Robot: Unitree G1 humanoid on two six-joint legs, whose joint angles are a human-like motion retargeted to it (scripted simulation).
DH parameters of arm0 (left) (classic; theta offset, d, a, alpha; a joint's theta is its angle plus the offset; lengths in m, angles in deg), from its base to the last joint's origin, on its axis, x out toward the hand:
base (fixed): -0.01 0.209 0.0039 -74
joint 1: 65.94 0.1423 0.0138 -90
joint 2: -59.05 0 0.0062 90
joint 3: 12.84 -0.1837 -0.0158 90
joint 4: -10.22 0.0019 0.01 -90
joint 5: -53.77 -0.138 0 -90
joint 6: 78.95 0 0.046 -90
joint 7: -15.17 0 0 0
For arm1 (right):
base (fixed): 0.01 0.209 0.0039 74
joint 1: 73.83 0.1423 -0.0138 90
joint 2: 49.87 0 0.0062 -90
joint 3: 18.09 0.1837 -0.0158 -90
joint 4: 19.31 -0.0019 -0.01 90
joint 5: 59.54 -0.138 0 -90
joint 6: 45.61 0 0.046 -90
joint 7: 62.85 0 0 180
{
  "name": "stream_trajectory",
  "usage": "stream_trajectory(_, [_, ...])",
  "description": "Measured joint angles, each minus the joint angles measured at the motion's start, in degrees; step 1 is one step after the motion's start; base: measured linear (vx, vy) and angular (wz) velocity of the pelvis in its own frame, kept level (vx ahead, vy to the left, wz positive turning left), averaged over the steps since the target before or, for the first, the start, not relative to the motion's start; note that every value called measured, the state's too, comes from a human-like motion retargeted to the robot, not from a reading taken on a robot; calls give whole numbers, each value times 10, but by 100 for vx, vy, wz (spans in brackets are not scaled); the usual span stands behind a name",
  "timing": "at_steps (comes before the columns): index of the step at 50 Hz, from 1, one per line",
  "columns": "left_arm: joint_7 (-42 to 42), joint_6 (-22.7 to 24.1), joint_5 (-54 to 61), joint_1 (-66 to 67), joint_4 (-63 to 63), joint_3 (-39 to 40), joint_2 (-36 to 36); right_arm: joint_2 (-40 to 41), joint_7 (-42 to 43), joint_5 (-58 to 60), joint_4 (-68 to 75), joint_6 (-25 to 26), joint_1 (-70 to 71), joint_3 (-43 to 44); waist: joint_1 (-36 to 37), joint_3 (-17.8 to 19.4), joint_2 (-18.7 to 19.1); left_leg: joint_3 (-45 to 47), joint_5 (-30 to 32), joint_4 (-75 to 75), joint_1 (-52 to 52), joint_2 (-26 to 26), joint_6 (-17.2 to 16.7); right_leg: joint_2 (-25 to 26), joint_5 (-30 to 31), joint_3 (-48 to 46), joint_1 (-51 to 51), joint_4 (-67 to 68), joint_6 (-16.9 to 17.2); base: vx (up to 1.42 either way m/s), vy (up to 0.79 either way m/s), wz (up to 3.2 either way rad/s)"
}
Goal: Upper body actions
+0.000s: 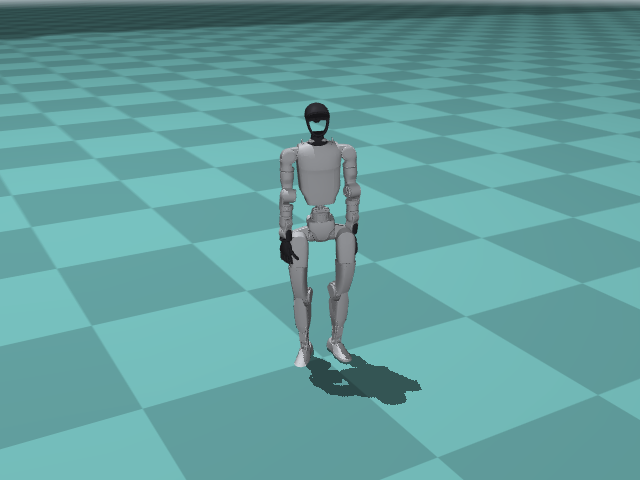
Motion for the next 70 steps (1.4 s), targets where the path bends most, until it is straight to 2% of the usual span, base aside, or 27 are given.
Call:
stream_trajectory(5, [-14, -26, -48, 113, 0, 18, -20, 15, -71, 20, -15, -29, 95, -45, 11, 7, -1, -6, 3, 0, -1, 0, -1, 0, 0, -1, 1, 0, 0, 0, 0, 0])
stream_trajectory(10, [-46, -47, -98, 180, 0, 38, -41, 24, -100, -11, -71, -67, 141, -29, 22, 17, -5, -24, 7, 2, -5, -2, 0, -2, -3, -7, 8, -2, 2, -1, -5, 32])
stream_trajectory(13, [-56, -61, -98, 198, 0, 54, -46, 30, -118, -33, -105, -73, 147, -12, 23, 22, -9, -36, 9, 2, -7, -5, 0, -4, -4, -17, 13, -4, 2, 1, -3, 36])
stream_trajectory(17, [-58, -69, -78, 193, 0, 71, -45, 37, -121, -48, -130, -61, 139, -5, 24, 25, -12, -43, 10, 4, -9, -7, 1, -5, -5, -26, 18, -6, 2, 1, -1, 12])
stream_trajectory(20, [-50, -57, -57, 171, 0, 74, -41, 37, -111, -29, -116, -52, 127, -13, 23, 23, -14, -45, 9, 5, -9, -9, 2, -7, -4, -31, 21, -7, 3, 0, 0, 0])
stream_trajectory(30, [-6, -2, -40, 66, -94, 29, -15, -2, -65, 143, 0, 24, 56, -67, 22, 19, -20, -35, 5, 5, -10, -7, 3, -10, -2, -32, 16, -4, 5, 0, 0, 0])
stream_trajectory(37, [12, 18, -43, 22, -147, 1, -20, -39, -43, 156, 0, 60, -33, -32, 8, 12, -19, -24, 2, 2, -13, -6, 4, -10, 2, -33, 10, -6, 7, 0, 0, 0])
stream_trajectory(45, [11, 6, -37, 17, -118, -1, -32, -62, -5, 63, 0, 30, -92, 85, -8, 0, -11, -16, -1, -1, -14, -6, 6, -10, 3, -28, 3, -4, 10, 0, 0, 0])
stream_trajectory(50, [-9, -14, -44, 30, -72, -4, -39, -64, 2, 0, -4, 27, -109, 129, -10, 1, -8, -10, -5, -1, -8, -7, 8, -10, 2, -19, 3, -1, 10, 0, 0, 0])
stream_trajectory(59, [-27, -26, -53, 74, -20, 23, -28, -47, 5, 22, -6, 48, -105, 111, -3, -2, -3, 12, -11, -4, -2, -4, 7, -6, 5, 3, -8, 4, 8, 0, 3, -18])
stream_trajectory(65, [-43, -29, -49, 92, -16, 31, -23, -23, -15, 33, -39, 41, -101, 96, -12, 2, -5, 8, -11, -4, 2, -8, 8, 1, 7, -3, -5, 0, -3, -1, 0, 8])
stream_trajectory(70, [-44, -28, -64, 91, -26, 15, -23, -17, -17, 58, -57, 31, -94, 76, -6, 6, -2, 12, -10, -5, 3, -2, 7, -5, 8, 5, -6, 5, 6, 0, 0, 0])
